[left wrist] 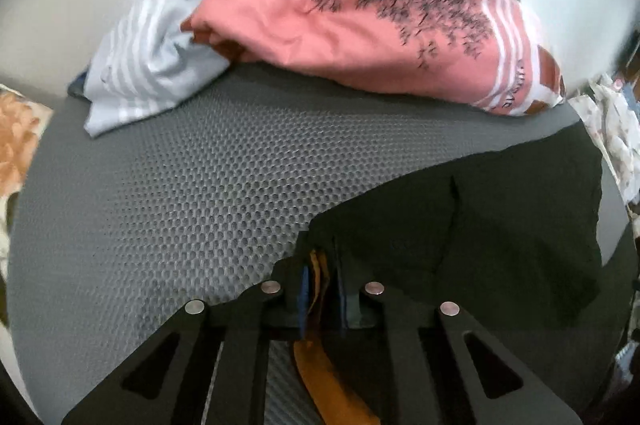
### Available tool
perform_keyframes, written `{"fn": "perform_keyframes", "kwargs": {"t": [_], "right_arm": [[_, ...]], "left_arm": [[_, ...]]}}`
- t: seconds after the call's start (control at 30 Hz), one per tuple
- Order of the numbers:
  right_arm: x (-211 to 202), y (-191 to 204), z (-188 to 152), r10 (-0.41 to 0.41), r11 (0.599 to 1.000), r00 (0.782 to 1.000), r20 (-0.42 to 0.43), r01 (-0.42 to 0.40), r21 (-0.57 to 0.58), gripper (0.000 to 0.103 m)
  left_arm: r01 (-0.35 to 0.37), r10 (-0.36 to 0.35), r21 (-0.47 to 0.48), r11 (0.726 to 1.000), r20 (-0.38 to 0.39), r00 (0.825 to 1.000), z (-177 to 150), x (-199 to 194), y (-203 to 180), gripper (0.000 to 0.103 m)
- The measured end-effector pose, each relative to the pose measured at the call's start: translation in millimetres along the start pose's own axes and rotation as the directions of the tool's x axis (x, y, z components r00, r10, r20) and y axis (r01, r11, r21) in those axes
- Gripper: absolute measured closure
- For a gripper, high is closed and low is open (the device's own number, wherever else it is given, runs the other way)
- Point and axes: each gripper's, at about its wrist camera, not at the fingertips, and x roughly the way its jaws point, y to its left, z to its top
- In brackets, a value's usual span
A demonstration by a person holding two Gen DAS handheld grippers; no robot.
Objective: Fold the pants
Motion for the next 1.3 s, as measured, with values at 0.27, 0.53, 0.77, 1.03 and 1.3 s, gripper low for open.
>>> {"fn": "perform_keyframes", "kwargs": {"t": [0.27, 0.53, 0.77, 1.03, 1.3], "right_arm": [[11.6, -45.9, 69.4, 0.364, 0.878, 0.926, 0.097, -0.376, 0.296, 0.000], [94.1, -101.0, 147.1, 0.637, 0.516, 0.748, 0.186, -0.593, 0.618, 0.000], [158.8, -127.7, 170.9, 0.642, 0.374, 0.746, 0.178, -0.507, 0.777, 0.000], [103.8, -140.9, 160.1, 0.423, 0.576, 0.886, 0.191, -0.425, 0.698, 0.094], [-29.4, -130.9, 37.2, 0.296, 0.724, 0.919, 0.260, -0.393, 0.566, 0.095]], "left_arm": [[-0.037, 0.007, 0.101, 0.994, 0.281, 0.960, -37.5, -109.0, -65.3, 0.094], [-0.018, -0.094, 0.251, 0.968, 0.426, 0.900, -91.1, -207.8, -140.0, 0.094], [0.070, -0.186, 0.307, 0.949, 0.369, 0.911, -157.5, -241.2, -187.8, 0.094], [0.126, -0.158, 0.120, 0.985, 0.313, 0.936, -191.5, -226.7, -175.0, 0.093], [0.141, -0.122, -0.076, 0.987, 0.210, 0.970, -217.3, -207.1, -138.7, 0.093]]}}
